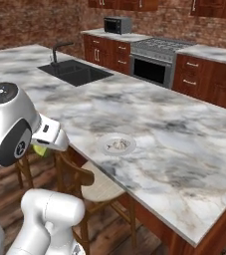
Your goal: Take the lemon wedge from the fridge and place it on the plate with fish on the dining counter.
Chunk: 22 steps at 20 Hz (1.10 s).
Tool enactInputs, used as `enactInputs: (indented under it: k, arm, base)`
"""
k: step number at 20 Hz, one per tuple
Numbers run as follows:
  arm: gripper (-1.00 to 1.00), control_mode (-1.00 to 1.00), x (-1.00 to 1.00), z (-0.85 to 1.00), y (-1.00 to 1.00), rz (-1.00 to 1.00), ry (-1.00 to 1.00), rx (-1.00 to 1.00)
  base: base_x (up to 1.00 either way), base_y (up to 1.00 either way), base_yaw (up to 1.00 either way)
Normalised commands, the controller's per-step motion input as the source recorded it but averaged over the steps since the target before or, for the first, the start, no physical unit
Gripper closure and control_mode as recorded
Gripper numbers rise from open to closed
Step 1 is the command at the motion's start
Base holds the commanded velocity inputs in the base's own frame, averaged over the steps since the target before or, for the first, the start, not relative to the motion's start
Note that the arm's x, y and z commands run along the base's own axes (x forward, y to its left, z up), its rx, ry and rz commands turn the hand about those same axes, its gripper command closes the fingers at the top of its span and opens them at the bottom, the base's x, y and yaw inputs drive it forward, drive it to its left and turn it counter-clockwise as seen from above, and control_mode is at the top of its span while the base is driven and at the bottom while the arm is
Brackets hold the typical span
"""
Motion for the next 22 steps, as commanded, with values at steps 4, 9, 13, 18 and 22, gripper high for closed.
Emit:
enactInputs:
  k: [4, 9, 13, 18, 22]
  arm:
    - [1.00, 1.00, 0.00, 0.00, 0.00, 0.00, 0.00, 0.00]
    - [1.00, 1.00, 0.00, 0.00, 0.00, 0.00, 0.00, 0.00]
    - [1.00, 1.00, 0.00, 0.00, 0.00, 0.00, 0.00, 0.00]
    - [1.00, 1.00, 0.00, 0.00, 0.00, 0.00, 0.00, 0.00]
    - [1.00, 1.00, 0.00, 0.00, 0.00, 0.00, 0.00, 0.00]
  base:
    - [0.18, -0.93, -0.24]
    - [-0.04, -0.56, -0.17]
    - [0.58, 0.00, -0.14]
    - [0.99, 0.17, -0.08]
    - [1.00, 0.49, -0.14]
